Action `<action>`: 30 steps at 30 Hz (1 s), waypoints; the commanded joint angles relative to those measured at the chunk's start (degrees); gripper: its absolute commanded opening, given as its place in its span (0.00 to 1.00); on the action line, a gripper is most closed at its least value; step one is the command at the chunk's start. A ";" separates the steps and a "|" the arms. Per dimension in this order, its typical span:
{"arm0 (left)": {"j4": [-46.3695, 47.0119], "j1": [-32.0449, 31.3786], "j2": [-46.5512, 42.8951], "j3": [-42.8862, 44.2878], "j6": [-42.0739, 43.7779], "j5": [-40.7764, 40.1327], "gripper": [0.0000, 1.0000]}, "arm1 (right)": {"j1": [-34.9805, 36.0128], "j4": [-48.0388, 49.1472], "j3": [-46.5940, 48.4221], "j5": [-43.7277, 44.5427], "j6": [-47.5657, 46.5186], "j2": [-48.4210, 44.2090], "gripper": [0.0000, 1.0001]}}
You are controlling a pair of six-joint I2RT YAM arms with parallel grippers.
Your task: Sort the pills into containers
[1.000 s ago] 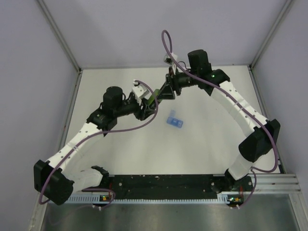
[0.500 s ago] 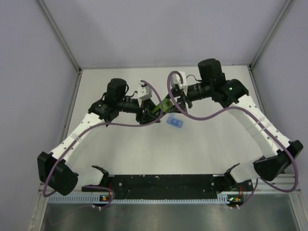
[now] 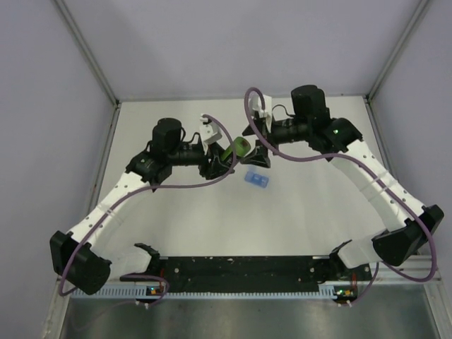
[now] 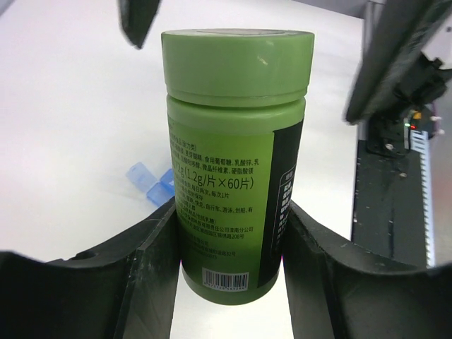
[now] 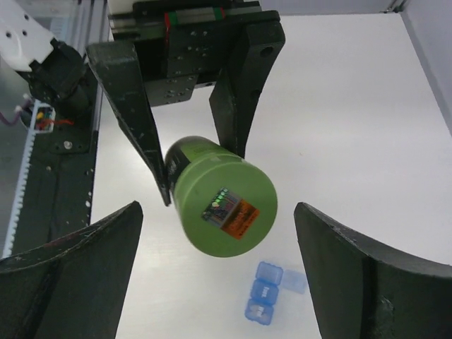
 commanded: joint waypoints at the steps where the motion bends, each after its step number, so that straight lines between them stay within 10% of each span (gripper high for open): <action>1: 8.58 -0.29 -3.24 -1.97 -3.37 -10.46 0.00 | -0.05 8.14 3.18 -1.86 16.07 0.37 0.87; 10: 11.14 -1.26 -4.83 -3.82 -4.96 -17.24 0.00 | -0.58 11.14 9.43 0.77 35.07 9.07 0.80; 30: 12.81 -1.26 -6.15 -6.11 -4.61 -19.87 0.00 | -3.22 15.80 3.73 -3.70 38.59 9.16 0.55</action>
